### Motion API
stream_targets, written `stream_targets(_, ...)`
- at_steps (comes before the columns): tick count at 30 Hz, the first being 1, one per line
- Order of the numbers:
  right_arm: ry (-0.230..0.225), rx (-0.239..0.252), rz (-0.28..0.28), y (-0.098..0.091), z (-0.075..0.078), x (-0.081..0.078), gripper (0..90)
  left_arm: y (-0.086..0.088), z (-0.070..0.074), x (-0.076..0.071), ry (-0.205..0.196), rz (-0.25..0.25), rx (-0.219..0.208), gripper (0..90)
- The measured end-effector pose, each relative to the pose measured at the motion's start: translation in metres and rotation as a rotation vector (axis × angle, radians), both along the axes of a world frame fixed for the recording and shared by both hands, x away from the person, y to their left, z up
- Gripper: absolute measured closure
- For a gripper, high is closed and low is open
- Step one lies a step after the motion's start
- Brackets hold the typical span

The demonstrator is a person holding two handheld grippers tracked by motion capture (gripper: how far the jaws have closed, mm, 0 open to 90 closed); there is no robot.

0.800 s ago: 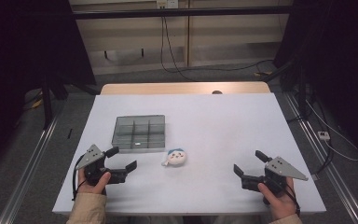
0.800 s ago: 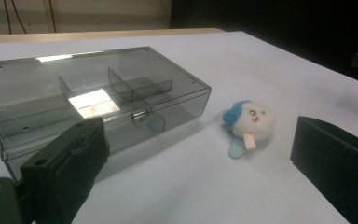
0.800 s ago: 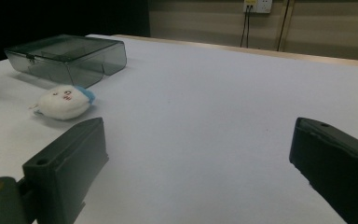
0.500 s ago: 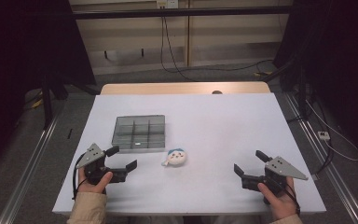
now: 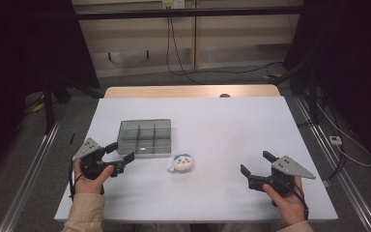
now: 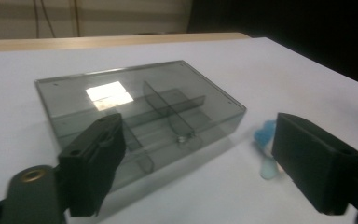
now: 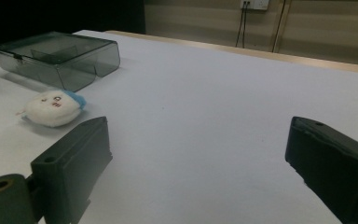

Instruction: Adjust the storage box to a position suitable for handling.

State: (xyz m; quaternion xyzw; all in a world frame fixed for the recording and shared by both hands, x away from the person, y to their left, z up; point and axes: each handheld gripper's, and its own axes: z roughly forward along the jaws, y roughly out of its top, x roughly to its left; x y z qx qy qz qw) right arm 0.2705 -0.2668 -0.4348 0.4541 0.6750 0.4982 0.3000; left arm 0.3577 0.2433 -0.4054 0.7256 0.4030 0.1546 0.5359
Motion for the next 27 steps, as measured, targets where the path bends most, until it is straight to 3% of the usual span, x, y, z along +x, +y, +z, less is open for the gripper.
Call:
stream_targets(2,-0.004,0.002,-0.001,0.0,0.001,0.001,6.0,0.002,0.002,0.003,0.004,0.003,-0.002,28.7)
stream_targets(3,-0.003,0.011,-0.005,0.001,0.001,0.003,6.1,0.003,0.004,0.007,0.012,0.01,-0.018,28.7)
stream_targets(4,0.0,0.006,-0.011,0.003,0.003,0.006,6.3,0.005,0.007,0.013,0.008,0.02,0.004,33.5)
stream_targets(8,0.005,-0.007,-0.005,0.006,0.004,0.013,6.3,0.006,0.009,0.026,0.021,0.036,0.028,42.1)
stream_targets(10,0.01,-0.007,0.003,0.008,0.005,0.016,6.4,0.005,0.008,0.031,0.031,0.03,0.019,45.4)
stream_targets(11,0.015,-0.007,0.011,0.01,0.005,0.018,6.5,0.005,0.009,0.032,0.032,0.028,0.039,46.8)
stream_targets(18,0.061,-0.004,0.103,0.032,0.004,0.034,6.0,0.004,0.008,0.036,0.044,0.026,0.046,42.9)
stream_targets(25,0.121,0.049,0.281,0.074,-0.003,0.058,5.7,0.004,0.007,0.038,0.051,0.036,0.065,35.8)
stream_targets(27,0.146,0.029,0.319,0.087,-0.006,0.066,6.8,0.003,0.007,0.038,0.055,0.04,0.077,33.1)
